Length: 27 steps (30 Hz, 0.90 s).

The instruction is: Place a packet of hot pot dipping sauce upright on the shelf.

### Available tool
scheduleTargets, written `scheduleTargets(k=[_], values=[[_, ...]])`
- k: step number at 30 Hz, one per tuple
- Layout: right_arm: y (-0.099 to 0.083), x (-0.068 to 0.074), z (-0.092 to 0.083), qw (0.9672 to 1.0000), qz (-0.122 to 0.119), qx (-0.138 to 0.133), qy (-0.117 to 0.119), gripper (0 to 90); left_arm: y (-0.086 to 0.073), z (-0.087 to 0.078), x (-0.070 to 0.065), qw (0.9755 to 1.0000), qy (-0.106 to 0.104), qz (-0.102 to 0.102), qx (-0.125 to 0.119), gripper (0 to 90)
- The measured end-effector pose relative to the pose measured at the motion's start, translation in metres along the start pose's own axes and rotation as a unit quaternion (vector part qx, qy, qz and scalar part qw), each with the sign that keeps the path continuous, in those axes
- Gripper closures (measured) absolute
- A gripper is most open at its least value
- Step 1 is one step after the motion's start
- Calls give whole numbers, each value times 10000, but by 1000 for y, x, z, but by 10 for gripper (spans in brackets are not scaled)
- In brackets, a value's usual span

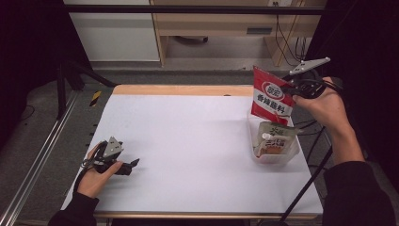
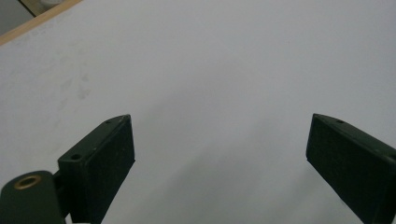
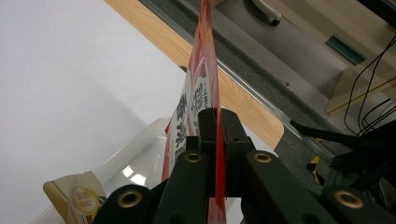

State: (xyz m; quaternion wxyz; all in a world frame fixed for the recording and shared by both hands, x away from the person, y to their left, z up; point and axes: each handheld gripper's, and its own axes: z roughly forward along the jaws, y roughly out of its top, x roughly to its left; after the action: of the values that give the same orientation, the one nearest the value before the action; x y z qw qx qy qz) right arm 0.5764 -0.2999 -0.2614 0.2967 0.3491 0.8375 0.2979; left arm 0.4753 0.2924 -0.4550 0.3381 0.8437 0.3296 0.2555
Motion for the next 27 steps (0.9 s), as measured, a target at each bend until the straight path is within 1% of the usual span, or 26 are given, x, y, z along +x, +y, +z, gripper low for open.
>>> scheduleTargets(k=[8,15,19,24,27], values=[[-10,2,14,9999,94,17,76,899,0,0,0,10000,18,10,-7,77],[-23,5,24,9997,177,73,141,899,0,0,0,10000,20,18,-3,77],[-29,4,25,9995,278,28,131,896,1,-1,0,10000,29,30,3,77],[-36,4,22,9992,365,111,68,886,1,0,-1,10000,16,24,7,76],[-41,5,21,9991,399,107,47,821,1,0,-1,10000,18,31,10,76]])
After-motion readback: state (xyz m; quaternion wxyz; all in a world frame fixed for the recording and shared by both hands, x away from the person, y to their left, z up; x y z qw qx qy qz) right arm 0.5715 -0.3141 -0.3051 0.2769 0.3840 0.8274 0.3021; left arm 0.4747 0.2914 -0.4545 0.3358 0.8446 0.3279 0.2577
